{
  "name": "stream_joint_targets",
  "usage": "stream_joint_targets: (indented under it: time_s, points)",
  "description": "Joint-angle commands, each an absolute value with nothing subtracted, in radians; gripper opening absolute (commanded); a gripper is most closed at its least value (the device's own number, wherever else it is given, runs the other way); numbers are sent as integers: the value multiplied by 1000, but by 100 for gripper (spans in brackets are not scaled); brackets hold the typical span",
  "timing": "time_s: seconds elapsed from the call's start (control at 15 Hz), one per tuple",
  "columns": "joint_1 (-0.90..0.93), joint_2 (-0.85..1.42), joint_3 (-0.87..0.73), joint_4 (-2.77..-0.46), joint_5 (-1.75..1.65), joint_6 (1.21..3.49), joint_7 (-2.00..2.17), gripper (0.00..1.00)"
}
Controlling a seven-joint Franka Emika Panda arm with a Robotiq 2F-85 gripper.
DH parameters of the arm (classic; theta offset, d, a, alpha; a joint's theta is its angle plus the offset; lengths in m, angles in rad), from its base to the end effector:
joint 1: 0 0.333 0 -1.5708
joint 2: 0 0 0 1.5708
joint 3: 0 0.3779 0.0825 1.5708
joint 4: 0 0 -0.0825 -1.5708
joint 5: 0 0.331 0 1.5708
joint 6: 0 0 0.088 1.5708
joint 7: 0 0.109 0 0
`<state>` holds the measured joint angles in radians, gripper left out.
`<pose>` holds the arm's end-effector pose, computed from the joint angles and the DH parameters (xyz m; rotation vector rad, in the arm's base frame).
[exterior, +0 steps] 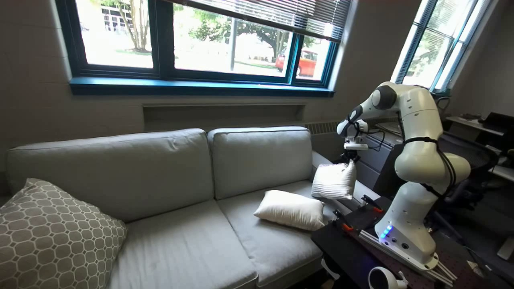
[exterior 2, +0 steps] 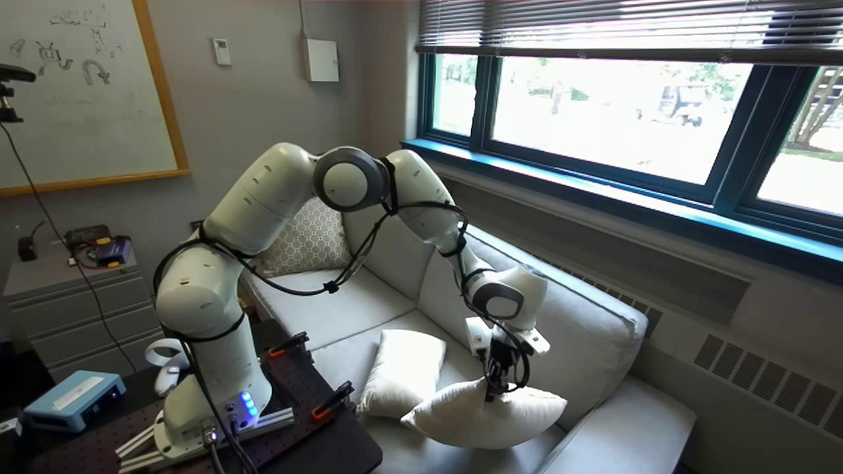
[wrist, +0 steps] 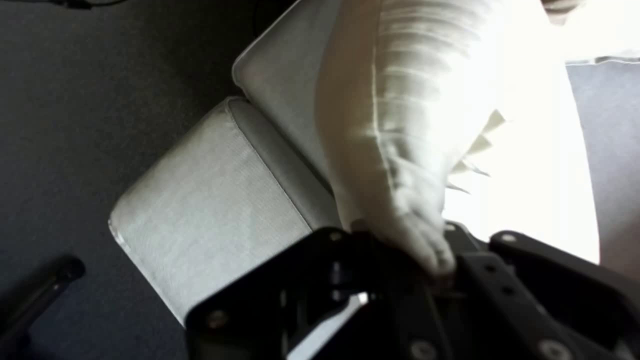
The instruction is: Put the pillows upright against the arm rest
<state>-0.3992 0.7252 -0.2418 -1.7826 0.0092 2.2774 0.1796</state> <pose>0.5233 -0.3641 0.2276 2.7839 -1.1531 -0.3650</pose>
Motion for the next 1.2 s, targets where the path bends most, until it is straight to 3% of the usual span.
stream_joint_targets:
  time_s: [0.0, 0.6, 1.13]
  points:
    - [-459, 768, -231, -1736, 167, 2285, 197, 10]
    - [-516, 900, -270, -1611, 294, 2434, 216, 9]
    - [-526, 945, -313, -1712, 264, 2443, 193, 9]
